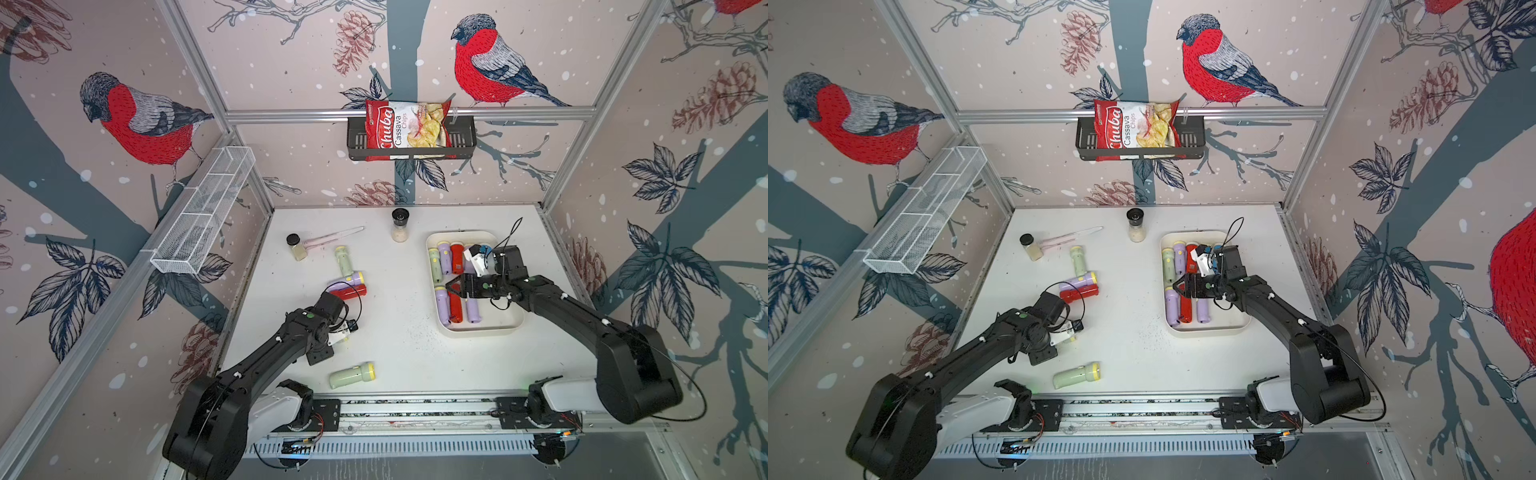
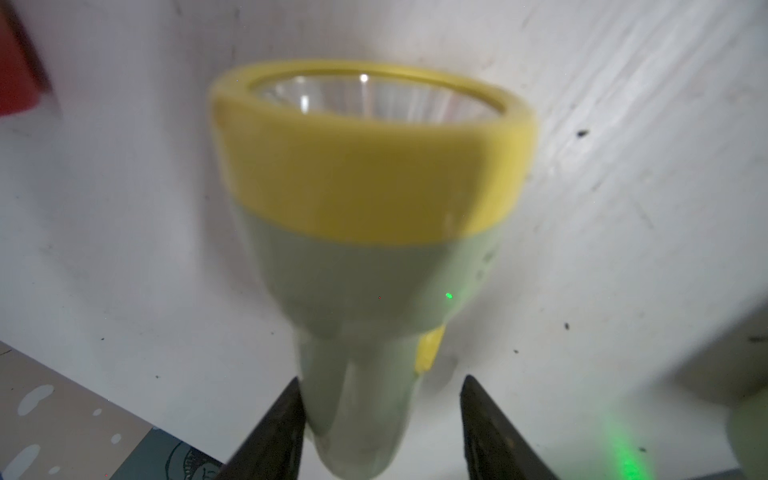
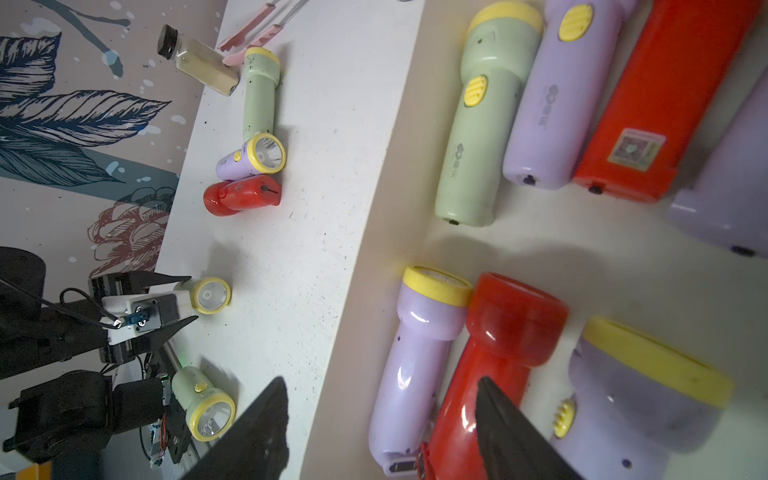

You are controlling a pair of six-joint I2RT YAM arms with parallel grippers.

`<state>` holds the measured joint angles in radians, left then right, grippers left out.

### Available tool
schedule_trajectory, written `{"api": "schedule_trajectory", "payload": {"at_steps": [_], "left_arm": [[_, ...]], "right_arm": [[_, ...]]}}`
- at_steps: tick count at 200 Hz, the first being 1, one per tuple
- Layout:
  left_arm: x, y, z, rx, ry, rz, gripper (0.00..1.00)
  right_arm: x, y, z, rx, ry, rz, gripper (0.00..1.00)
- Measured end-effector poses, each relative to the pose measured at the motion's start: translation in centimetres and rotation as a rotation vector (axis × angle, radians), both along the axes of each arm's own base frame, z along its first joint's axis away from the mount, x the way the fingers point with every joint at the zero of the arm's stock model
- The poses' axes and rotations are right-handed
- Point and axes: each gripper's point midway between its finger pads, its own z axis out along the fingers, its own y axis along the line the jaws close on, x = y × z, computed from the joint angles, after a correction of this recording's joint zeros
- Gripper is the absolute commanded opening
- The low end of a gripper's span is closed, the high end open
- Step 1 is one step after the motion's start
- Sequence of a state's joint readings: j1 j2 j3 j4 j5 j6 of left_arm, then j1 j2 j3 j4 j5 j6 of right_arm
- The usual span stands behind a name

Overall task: Put the flashlights into the storage boxes
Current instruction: Pick up the flashlight from the center of the board.

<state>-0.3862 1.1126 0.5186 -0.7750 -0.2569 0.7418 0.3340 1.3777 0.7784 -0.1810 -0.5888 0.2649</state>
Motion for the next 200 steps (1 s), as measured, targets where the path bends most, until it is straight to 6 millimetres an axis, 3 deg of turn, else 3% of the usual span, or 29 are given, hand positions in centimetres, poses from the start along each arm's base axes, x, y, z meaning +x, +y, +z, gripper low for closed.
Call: {"api": "schedule_trajectory", "payload": {"at_steps": [22,43,96,116,137,200], "left_arm": [[0.0,-0.1,-0.4,-0.016,0.006,0.000,0.49],[0.1,-0.2,-0.7,-0.018,0.005,0.003,0.31],[0.9,-1.2,-0.3,-0.067,-0.012,0.002,0.17],[1.8,-1.9,0.5,-0.104,-0.046,0.014,0.05],[2.6,-3.1,1.2,-0.170,-0.068,0.029,0.00],[7.4,-8.2,6.9,-0.475,-0.230,0.138,0.00]], "right_arm": [[-0.1,-0.4,-0.5,0.002,0.015,-0.004,0.71],[-0.1,-0.6,-0.6,0.005,0.012,-0.008,0.70],[0.1,-1.8,0.0,0.050,0.001,-0.034,0.70],[0.1,-1.4,0.9,0.080,-0.023,-0.013,0.70],[-0.3,-0.8,2.1,0.103,-0.060,0.017,0.69],[-1.1,0.8,5.9,0.135,-0.192,0.060,0.68]]}}
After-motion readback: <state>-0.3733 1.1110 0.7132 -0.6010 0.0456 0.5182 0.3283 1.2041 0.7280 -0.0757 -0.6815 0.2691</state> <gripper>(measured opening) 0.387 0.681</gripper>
